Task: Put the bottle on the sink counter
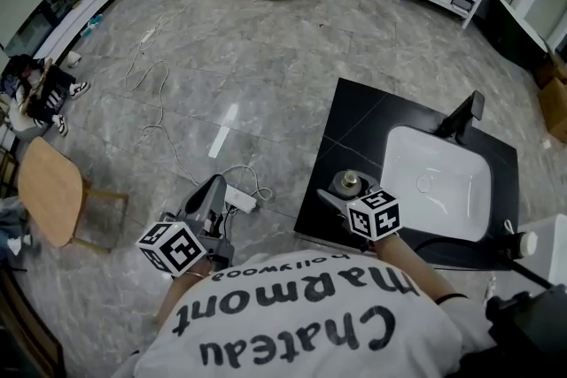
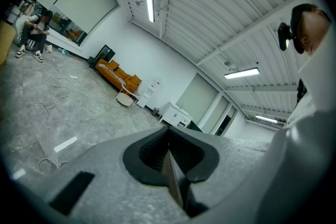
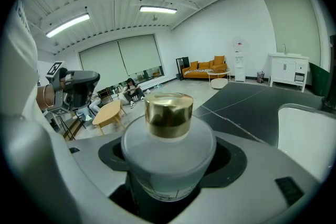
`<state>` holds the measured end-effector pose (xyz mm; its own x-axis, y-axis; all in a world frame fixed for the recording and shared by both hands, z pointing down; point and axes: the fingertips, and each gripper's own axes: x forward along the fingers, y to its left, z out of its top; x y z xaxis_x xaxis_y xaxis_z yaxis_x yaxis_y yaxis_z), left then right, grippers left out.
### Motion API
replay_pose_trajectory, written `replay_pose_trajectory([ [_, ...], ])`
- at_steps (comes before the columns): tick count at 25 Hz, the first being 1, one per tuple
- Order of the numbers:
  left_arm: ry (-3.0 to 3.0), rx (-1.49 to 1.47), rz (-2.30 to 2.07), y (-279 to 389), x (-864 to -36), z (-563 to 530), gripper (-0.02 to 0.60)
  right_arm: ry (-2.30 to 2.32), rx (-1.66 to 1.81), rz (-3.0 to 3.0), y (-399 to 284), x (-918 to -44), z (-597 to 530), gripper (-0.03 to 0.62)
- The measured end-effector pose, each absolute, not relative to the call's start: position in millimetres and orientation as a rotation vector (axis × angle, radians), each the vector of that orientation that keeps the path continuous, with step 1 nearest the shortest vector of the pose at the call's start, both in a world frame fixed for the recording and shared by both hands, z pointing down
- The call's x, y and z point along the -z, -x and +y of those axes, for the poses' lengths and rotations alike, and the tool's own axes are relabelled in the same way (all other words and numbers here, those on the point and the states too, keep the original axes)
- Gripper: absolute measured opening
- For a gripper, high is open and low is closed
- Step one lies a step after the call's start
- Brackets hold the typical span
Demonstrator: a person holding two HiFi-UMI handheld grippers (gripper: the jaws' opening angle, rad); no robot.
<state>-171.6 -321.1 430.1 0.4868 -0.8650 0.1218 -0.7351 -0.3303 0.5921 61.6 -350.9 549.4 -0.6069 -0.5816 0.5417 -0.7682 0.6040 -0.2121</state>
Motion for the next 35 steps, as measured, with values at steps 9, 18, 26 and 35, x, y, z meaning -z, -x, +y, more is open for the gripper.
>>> replay_pose_trajectory([
  [9,-2.149,0.303,-1.329,169,-426,-323,0.015,-1.053,-0.566,-2.417,-61,-552,-348,0.345],
  [18,-2.138,0.308,-1.354,175,-425,-322,0.015,-1.017,-0.540,-2.397,-58,-556,-344,0.345],
  [26,-2.144,0.300,-1.347,174,-426,-323,0.015,-0.992,-0.493,-2.380,-55,-559,-342,0.347],
  [35,-2.152,0.310,-1.342,172,-426,-323,0.015,-0.968,-0.504,-2.371,-55,-561,-343,0.347],
])
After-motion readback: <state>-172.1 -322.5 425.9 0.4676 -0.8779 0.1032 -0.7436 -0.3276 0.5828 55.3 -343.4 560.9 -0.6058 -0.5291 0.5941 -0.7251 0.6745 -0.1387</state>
